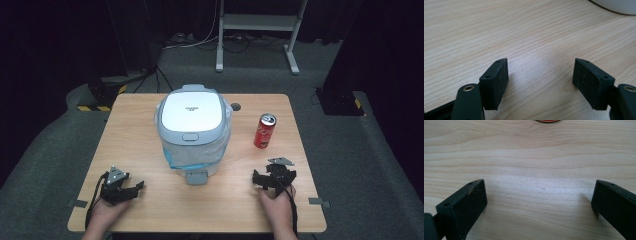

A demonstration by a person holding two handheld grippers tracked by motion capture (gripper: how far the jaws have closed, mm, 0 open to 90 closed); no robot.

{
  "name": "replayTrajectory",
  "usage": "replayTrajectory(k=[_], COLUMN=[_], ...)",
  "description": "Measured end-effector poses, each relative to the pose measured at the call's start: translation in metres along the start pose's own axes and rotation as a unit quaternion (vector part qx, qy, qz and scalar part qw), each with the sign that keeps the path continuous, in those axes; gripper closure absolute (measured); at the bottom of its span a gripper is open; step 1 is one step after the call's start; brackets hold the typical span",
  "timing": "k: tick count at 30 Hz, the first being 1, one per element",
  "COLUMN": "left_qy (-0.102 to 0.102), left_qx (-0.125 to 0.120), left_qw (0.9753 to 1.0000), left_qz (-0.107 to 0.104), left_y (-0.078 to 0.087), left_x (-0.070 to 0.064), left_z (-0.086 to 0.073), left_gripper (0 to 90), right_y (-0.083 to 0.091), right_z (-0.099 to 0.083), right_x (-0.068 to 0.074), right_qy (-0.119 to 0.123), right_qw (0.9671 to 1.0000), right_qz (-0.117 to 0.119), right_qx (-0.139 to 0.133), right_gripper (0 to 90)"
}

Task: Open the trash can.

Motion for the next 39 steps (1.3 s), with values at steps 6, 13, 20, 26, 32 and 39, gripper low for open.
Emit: replayTrajectory(k=[6,13,20,26,32,39], left_qy=[0.001,0.001,0.002,0.001,-0.004,-0.006], left_qx=[0.001,0.002,0.001,0.000,0.002,0.003], left_qw=[1.0000,1.0000,1.0000,1.0000,1.0000,0.9999], left_qz=[-0.001,-0.004,-0.001,-0.003,-0.009,-0.011], left_y=[-0.001,-0.002,-0.003,-0.004,-0.006,-0.007], left_x=[0.000,0.000,0.000,-0.001,-0.001,-0.002], left_z=[0.001,0.002,0.002,0.003,0.006,0.006], left_gripper=[28.7,29.2,29.3,29.2,29.2,29.3], right_y=[0.001,0.006,0.009,0.009,0.017,0.022], right_z=[0.000,-0.005,-0.009,-0.009,-0.012,-0.010], right_x=[0.002,0.004,0.003,0.003,0.015,0.035], right_qy=[0.002,0.022,0.039,0.034,0.058,0.083], right_qw=[1.0000,0.9995,0.9986,0.9989,0.9967,0.9936], right_qz=[0.004,0.023,0.035,0.032,0.057,0.074], right_qx=[0.000,-0.006,-0.009,-0.008,-0.007,-0.018], right_gripper=[0.0,0.0,0.0,0.0,2.5,8.9])
Point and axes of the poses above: each handheld gripper's, and its own axes: y roughly backward along the jaws, z roughly out of its top, x roughly to its left, the point moved 7 cm from there along -y, roughly forward along the jaws, and after that the axes turned 13 degrees about y, right-handed, at the moved point
